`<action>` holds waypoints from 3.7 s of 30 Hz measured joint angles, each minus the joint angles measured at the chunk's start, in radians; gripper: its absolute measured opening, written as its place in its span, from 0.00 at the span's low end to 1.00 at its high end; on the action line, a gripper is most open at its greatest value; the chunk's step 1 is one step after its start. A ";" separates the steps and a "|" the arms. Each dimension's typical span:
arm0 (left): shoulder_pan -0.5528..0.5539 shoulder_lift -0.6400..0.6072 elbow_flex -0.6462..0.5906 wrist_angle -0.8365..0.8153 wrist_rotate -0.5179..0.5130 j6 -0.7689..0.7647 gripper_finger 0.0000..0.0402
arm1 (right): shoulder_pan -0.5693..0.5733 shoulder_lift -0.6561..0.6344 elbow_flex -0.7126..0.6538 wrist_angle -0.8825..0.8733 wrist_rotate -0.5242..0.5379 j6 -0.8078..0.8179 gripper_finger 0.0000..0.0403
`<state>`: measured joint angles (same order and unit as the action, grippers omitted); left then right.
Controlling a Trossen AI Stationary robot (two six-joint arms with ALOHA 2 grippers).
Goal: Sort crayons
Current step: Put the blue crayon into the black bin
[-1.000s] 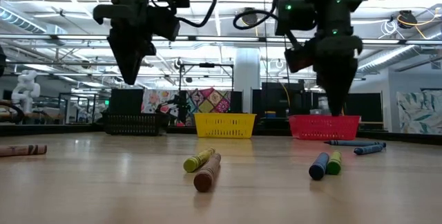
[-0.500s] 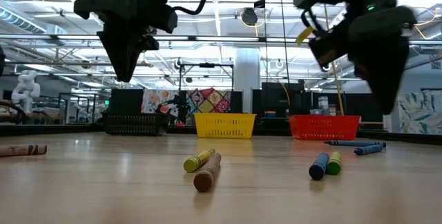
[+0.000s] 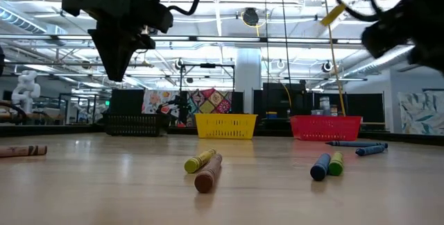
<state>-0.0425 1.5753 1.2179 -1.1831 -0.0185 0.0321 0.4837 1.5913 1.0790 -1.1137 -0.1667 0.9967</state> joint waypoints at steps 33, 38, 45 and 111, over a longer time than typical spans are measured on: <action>-0.070 0.000 0.000 0.105 0.006 -0.131 0.11 | 0.389 -0.001 -0.026 0.128 0.269 -0.097 0.21; -0.070 0.000 0.000 0.105 0.006 -0.130 0.11 | 0.389 -0.001 -0.117 0.242 0.272 -0.053 0.21; -0.070 0.000 0.000 0.101 0.005 -0.130 0.11 | 0.389 -0.001 -0.124 0.231 0.295 -0.021 0.21; -0.070 0.001 0.000 0.131 0.005 -0.125 0.11 | 0.475 0.008 -0.220 0.352 0.207 0.091 0.17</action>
<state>-0.1130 1.5761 1.2175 -1.0525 -0.0132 -0.0929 0.9588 1.5992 0.8593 -0.7621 0.0405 1.0878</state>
